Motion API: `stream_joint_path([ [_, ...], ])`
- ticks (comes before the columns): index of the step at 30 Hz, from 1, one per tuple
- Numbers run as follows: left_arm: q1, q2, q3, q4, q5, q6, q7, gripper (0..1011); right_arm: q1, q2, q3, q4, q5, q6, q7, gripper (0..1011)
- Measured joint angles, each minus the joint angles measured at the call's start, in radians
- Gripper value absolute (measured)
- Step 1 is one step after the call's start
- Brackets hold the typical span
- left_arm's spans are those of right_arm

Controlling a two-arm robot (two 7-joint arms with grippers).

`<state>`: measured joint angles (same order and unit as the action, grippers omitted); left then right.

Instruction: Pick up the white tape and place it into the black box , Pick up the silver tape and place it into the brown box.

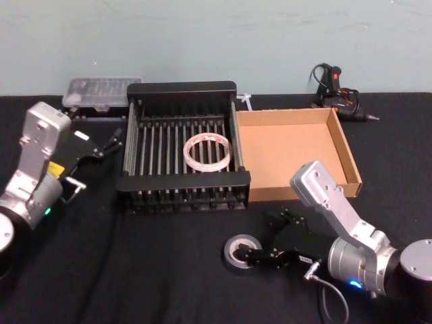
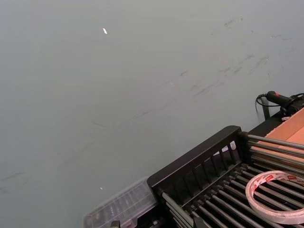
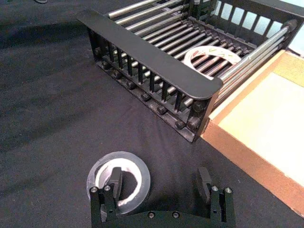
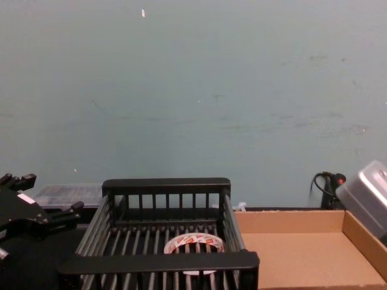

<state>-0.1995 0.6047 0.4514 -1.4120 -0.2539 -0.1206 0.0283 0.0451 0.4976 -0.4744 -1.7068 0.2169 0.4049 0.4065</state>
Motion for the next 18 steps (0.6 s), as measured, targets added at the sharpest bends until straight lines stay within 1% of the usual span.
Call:
stream_joint_path([
  [8, 0.0, 0.0, 0.0, 0.0, 0.0, 0.0, 0.0, 1001, 0.002, -0.011, 0.0, 0.009, -0.009, -0.001, 0.004, 1000],
  [18, 0.0, 0.0, 0.0, 0.0, 0.0, 0.0, 0.0, 1001, 0.002, -0.01, 0.001, 0.008, -0.008, -0.002, 0.004, 1000],
])
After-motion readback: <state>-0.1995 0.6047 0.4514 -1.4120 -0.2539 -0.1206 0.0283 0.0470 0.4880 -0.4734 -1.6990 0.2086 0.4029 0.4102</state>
